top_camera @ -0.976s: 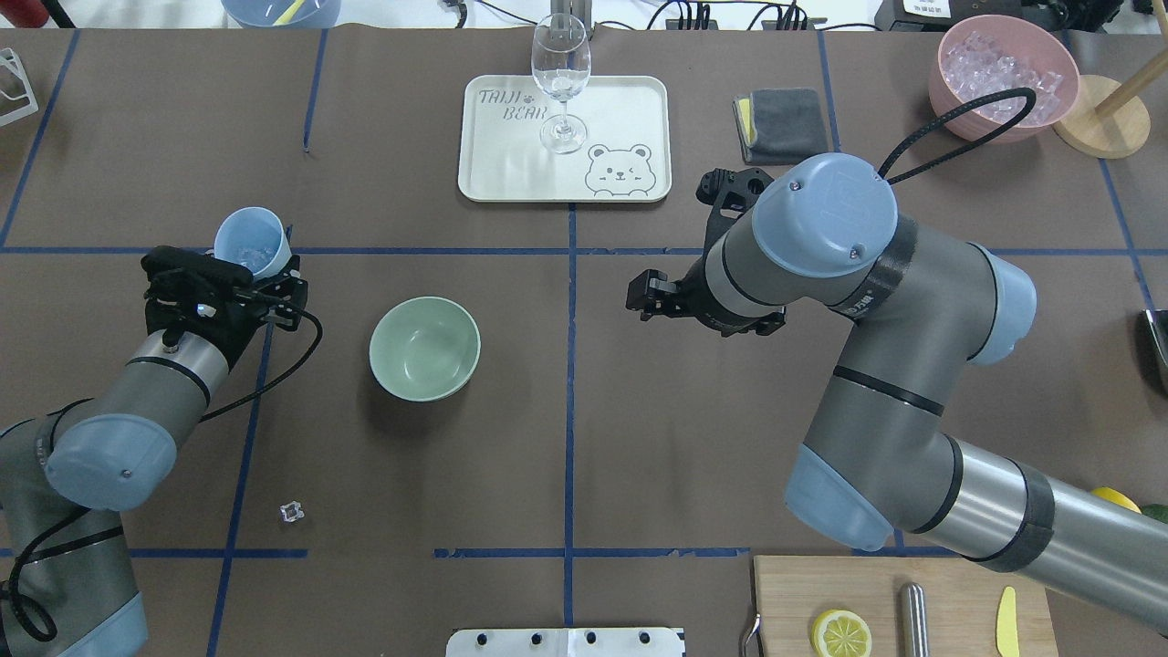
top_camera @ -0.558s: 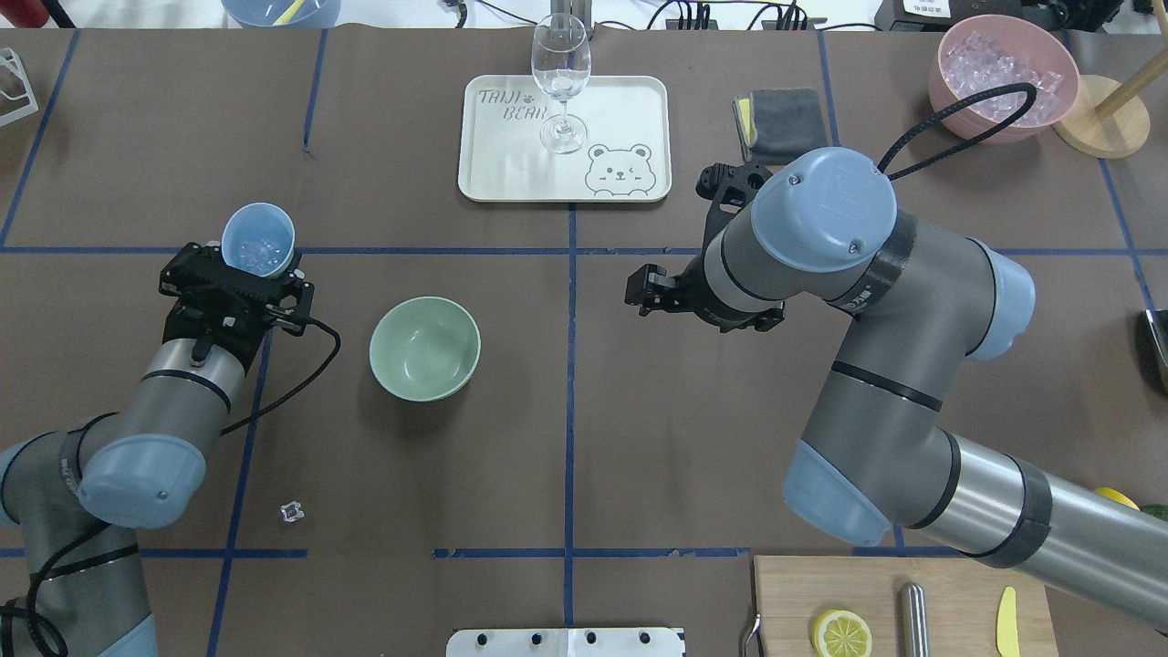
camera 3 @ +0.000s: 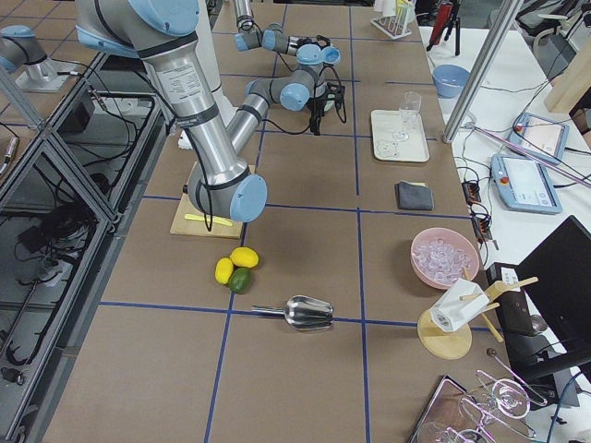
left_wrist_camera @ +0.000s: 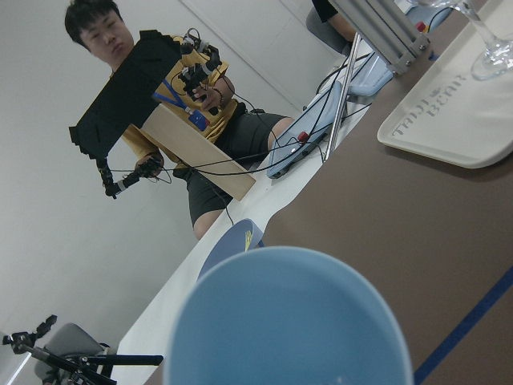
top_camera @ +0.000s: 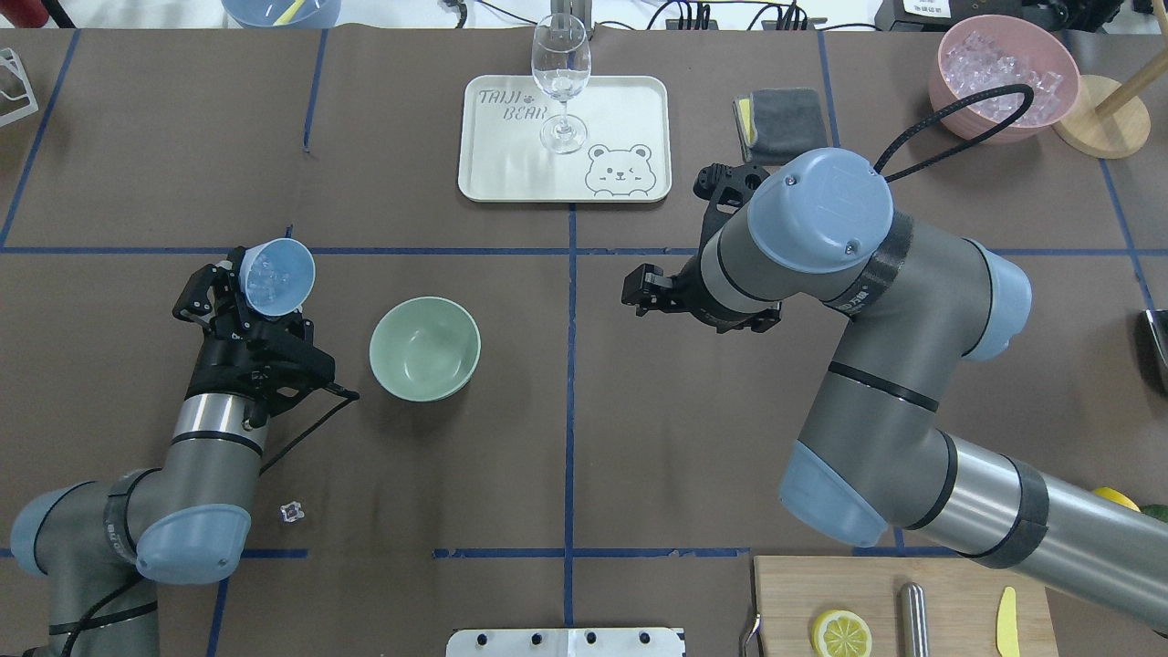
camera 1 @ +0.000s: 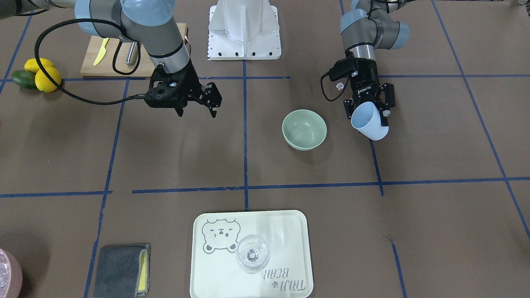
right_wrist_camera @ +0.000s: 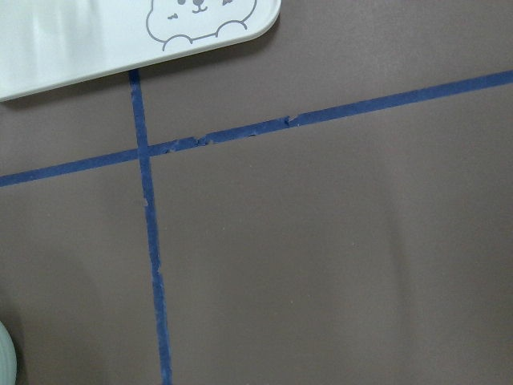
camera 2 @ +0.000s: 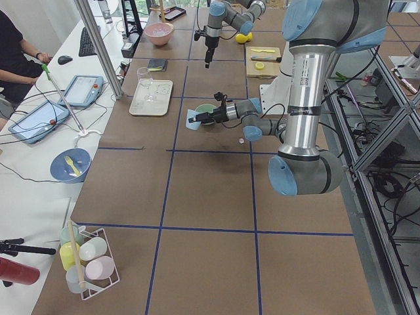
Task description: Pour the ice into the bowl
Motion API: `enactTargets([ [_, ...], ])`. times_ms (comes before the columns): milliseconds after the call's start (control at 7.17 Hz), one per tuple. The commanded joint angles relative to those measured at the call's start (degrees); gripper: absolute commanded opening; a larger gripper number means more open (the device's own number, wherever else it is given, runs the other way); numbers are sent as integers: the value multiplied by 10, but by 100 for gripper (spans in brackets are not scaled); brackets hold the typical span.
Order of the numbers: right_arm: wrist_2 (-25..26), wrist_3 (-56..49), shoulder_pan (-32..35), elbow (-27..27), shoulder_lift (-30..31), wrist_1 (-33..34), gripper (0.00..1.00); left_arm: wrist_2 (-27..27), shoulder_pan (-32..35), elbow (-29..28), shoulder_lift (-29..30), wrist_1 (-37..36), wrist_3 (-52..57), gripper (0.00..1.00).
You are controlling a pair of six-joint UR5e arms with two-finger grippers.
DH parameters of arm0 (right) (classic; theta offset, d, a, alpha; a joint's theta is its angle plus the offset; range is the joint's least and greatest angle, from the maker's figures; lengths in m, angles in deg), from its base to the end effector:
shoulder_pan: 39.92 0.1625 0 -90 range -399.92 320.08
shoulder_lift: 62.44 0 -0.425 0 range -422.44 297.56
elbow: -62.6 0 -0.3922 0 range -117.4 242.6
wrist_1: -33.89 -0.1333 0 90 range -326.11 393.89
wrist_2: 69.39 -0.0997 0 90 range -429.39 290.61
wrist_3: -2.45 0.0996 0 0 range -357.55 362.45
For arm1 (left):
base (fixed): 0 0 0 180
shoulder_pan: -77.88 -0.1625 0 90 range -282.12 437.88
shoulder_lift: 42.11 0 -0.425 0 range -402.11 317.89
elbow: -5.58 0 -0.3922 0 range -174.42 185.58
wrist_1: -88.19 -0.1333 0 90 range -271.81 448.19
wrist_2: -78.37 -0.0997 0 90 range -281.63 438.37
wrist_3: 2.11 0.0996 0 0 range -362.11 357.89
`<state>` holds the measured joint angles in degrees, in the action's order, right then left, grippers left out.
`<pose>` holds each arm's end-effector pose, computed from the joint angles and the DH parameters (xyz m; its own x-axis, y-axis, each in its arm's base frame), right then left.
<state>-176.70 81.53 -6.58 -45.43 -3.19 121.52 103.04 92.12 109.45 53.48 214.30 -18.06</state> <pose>-0.4546 -0.4231 0.2147 0.5773 0.1633 0.8000 -0.2259 0.9735 -0.0357 0.4314 -0.3404 0.3961 0.9479 0.1735 0.2674 -0.2991 0.1942 0.9343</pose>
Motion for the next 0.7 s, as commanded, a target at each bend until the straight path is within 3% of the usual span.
enactTargets([
  [0,-1,1,0,-1,-1,0,100,-23,-20,-2,23,-13,92,0],
  [418,-2,1,0,-2,-1,-1,100,-50,-27,-27,85,-133,158,0],
  [558,-2,1,0,-2,-1,-1,100,-52,-27,-27,85,-143,204,0],
])
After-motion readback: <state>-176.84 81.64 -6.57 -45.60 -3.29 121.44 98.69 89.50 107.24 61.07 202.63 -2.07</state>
